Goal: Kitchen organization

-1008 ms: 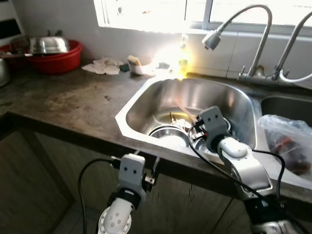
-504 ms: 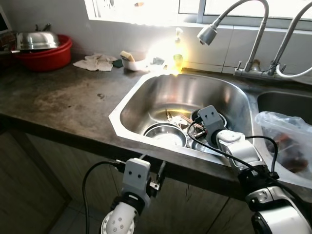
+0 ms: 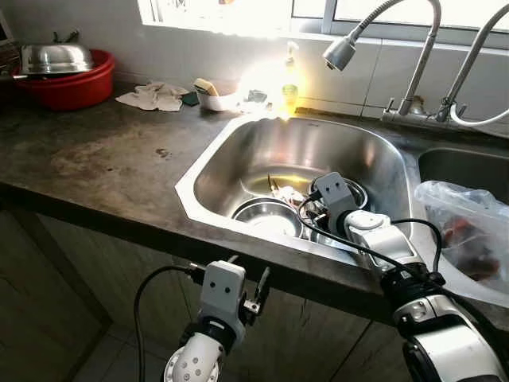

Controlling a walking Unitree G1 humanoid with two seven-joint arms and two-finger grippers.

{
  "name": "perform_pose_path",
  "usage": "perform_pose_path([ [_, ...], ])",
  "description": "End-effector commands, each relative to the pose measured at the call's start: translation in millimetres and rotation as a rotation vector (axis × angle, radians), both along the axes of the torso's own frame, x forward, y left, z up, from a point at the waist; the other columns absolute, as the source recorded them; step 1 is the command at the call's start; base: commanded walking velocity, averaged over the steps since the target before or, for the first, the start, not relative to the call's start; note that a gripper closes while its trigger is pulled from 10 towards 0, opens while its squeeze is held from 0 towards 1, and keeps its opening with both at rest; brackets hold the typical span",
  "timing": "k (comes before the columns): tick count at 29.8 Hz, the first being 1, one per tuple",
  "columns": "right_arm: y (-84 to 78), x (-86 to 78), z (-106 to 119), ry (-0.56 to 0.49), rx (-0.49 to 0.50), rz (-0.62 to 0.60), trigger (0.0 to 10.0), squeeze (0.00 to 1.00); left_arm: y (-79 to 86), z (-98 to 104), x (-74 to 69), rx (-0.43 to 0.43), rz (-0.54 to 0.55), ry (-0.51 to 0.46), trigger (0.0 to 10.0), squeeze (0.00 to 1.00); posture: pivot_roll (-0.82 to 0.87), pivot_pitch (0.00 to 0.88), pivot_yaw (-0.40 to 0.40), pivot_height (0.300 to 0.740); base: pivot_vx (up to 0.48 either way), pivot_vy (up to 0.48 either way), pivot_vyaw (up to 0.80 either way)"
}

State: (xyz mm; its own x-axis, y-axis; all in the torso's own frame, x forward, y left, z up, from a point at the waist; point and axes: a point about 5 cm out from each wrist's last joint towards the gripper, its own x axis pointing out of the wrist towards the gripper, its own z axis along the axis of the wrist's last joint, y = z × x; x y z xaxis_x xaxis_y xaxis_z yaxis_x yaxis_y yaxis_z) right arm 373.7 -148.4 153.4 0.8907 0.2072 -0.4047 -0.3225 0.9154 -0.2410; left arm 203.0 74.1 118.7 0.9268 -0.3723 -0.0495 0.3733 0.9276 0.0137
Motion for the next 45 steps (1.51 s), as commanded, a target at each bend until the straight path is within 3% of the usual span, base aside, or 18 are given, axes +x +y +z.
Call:
perform_pose_path([
  [1, -0.3, 0.1, 8.4, -0.042, 0.025, -0.006, 10.0, 1.0, -0.6, 3.2, -0.4, 0.0, 0.002, -0.009, 10.0, 0.0, 0.14, 0.054, -0.064, 0.74, 0.0, 0.0, 0.0],
  [2, -0.1, -2.9, 14.8, -0.107, 0.056, -0.02, 10.0, 1.0, -0.1, 3.3, 0.8, 0.0, 0.006, -0.009, 10.0, 0.0, 0.13, 0.054, -0.058, 0.74, 0.0, 0.0, 0.0],
  [4, 0.7, -5.6, 18.2, -0.128, 0.076, -0.017, 10.0, 1.0, 0.0, 3.4, 1.5, 0.001, 0.007, -0.01, 10.0, 0.0, 0.13, 0.054, -0.06, 0.74, 0.0, 0.0, 0.0],
  [5, 0.2, -9.6, 22.0, -0.158, 0.08, -0.017, 10.0, 0.0, 0.2, 3.4, 2.5, 0.002, 0.009, -0.011, 10.0, 0.0, 0.13, 0.052, -0.062, 0.74, 0.0, 0.0, 0.0],
  [7, -1.8, -17.5, 28.8, -0.22, 0.115, -0.033, 10.0, 0.0, 0.7, 3.5, 4.1, 0.005, 0.013, -0.015, 10.0, 0.0, 0.13, 0.048, -0.06, 0.74, 0.0, 0.0, 0.0],
  [12, -2.7, -19.6, 31.1, -0.243, 0.132, -0.043, 10.0, 0.0, 0.9, 3.4, 4.8, 0.007, 0.015, -0.016, 10.0, 0.0, 0.13, 0.047, -0.059, 0.74, 0.0, 0.0, 0.0],
  [14, -3.1, -38.3, 42.0, -0.387, 0.212, -0.069, 10.0, 0.0, 5.6, 4.4, 8.2, 0.012, 0.054, -0.023, 10.0, 0.0, 0.12, 0.035, -0.047, 0.74, 0.0, 0.0, 0.0],
  [17, 0.7, -90.7, 35.0, -0.505, 0.286, -0.11, 10.0, 0.0, 10.0, 5.6, 11.4, 0.023, 0.081, -0.03, 10.0, 0.0, 0.11, 0.029, -0.041, 0.74, 0.0, 0.0, 0.0],
  [18, 0.7, -90.7, 35.0, -0.505, 0.286, -0.11, 10.0, 0.0, 10.0, 5.6, 11.4, 0.023, 0.081, -0.03, 10.0, 0.0, 0.11, 0.029, -0.041, 0.74, 0.0, 0.0, 0.0],
  [20, 2.6, -109.0, 32.4, -0.527, 0.299, -0.137, 10.0, 0.0, 11.5, 5.7, 12.0, 0.023, 0.085, -0.028, 10.0, 0.0, 0.11, 0.026, -0.032, 0.74, 0.0, 0.0, 0.0],
  [24, 4.1, -126.7, 30.1, -0.54, 0.292, -0.17, 10.0, 0.0, 12.4, 5.9, 12.8, 0.015, 0.087, -0.027, 10.0, 0.0, 0.1, 0.02, -0.022, 0.74, 0.0, 0.0, 0.0],
  [37, 7.1, -157.2, 14.4, -0.499, 0.291, -0.248, 10.0, 0.0, 13.6, 12.7, 13.7, -0.004, 0.074, -0.053, 10.0, 0.0, 0.1, 0.005, -0.002, 0.74, 0.0, 0.0, 0.0],
  [45, 10.3, -154.7, 14.4, -0.51, 0.286, -0.246, 10.0, 0.0, 15.3, 12.5, 13.4, 0.002, 0.074, -0.055, 10.0, 0.0, 0.11, 0.003, -0.003, 0.74, 0.0, 0.226, 0.7],
])
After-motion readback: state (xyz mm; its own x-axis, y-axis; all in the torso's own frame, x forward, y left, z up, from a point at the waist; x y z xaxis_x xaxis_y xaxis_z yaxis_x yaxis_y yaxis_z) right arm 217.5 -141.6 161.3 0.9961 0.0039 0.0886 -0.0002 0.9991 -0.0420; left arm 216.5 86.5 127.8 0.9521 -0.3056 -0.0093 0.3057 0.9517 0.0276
